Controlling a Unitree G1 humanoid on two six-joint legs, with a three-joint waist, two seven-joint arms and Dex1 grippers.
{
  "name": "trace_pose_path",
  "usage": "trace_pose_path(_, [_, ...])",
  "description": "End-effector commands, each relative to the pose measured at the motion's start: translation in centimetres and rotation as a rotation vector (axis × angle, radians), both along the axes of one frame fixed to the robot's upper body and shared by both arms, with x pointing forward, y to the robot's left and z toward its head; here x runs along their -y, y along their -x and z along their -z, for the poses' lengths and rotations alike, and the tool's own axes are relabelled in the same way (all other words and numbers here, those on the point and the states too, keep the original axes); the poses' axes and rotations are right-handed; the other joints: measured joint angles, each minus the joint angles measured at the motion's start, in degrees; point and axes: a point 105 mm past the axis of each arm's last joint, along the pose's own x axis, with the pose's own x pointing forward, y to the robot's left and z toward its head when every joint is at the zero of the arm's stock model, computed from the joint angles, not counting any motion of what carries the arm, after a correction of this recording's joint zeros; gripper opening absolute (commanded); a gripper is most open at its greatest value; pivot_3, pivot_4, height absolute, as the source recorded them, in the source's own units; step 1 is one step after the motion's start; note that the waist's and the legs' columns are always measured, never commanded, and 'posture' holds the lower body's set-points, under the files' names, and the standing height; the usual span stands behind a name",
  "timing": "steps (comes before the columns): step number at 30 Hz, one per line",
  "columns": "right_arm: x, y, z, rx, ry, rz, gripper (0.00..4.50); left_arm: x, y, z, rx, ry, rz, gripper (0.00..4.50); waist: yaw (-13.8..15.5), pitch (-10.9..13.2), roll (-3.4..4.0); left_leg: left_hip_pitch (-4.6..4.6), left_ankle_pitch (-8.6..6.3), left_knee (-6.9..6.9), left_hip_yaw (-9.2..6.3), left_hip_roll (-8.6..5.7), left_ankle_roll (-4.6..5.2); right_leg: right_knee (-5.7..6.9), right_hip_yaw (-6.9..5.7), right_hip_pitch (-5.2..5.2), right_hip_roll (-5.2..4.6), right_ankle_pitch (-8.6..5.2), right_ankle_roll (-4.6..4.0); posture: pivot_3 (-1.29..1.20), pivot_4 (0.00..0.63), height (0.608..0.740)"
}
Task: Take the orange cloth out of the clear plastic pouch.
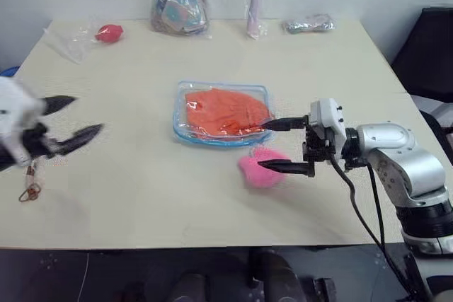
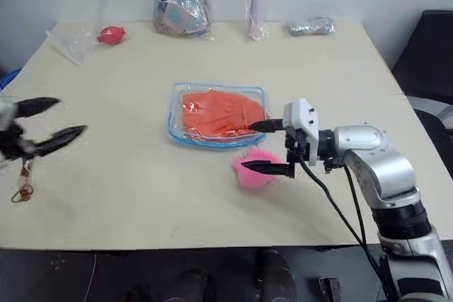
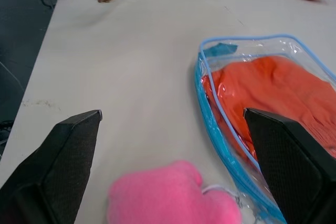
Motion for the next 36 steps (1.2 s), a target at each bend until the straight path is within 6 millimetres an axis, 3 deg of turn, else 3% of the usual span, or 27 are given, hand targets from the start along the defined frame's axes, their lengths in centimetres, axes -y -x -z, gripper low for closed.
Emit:
trace_pose_path(1, [0.5,0.7,-1.6,0.078,0.002,0.024,4.5,1.7,-2.8,1.8,0.001,-0.186,0.135,3.64,-0.1,0.0,0.01,-0.03,0.0,-0.04,0.05,0.03,-0.01,-0.02,0.03,0.01,0.06,0.0,-0.01,0.0,0.15,0.74])
trace_pose_path(6, [1.2,0.7,-1.9,0.089,-0.001,0.086,4.5,5.3,-6.6,3.0,0.029,-0.271,0.306,3.64,-0.1,0.0,0.0,-0.02,0.01,-0.1,0.33,0.08,-0.03,0.01,0.21,0.05,0.27,0.0,-0.03,0.0,0.15,0.74])
trace_pose_path(11, [1.6,1.7,-2.0,0.096,0.004,0.124,4.5,8.1,-8.9,5.0,0.039,-0.399,0.459,3.64,0.0,0.0,-0.03,-0.04,0.02,-0.06,0.35,0.08,-0.01,-0.03,0.19,0.02,0.3,0.01,-0.02,0.0,0.15,0.74])
trace_pose_path(19, [2.0,1.9,-2.5,0.103,-0.018,0.182,4.5,10.3,-11.2,6.0,0.069,-0.442,0.534,3.64,0.0,0.0,-0.05,-0.04,0.03,0.01,0.41,0.08,0.03,0.01,0.27,0.04,0.3,0.06,0.04,0.0,0.15,0.74])
trace_pose_path(23, [2.1,1.9,-2.5,0.106,-0.016,0.191,4.5,10.4,-11.6,6.3,0.077,-0.438,0.534,2.8,0.1,0.0,-0.06,-0.05,0.04,0.04,0.39,0.07,0.06,0.0,0.27,0.04,0.29,0.08,0.06,0.0,0.15,0.74])
trace_pose_path(32, [1.8,1.5,-2.5,0.105,-0.016,0.174,4.5,8.7,-10.6,6.4,0.063,-0.436,0.546,0.02,0.1,0.0,-0.06,-0.04,0.03,0.1,0.35,0.07,0.08,-0.01,0.26,0.04,0.28,0.1,0.09,0.0,0.15,0.74])
trace_pose_path(36, [1.6,1.3,-2.6,0.104,-0.008,0.147,4.5,7.3,-9.9,5.8,0.095,-0.472,0.496,0.02,-0.2,0.0,-0.05,-0.02,0.03,0.08,0.36,0.11,0.08,-0.01,0.27,0.02,0.3,0.09,0.08,0.0,0.15,0.74])
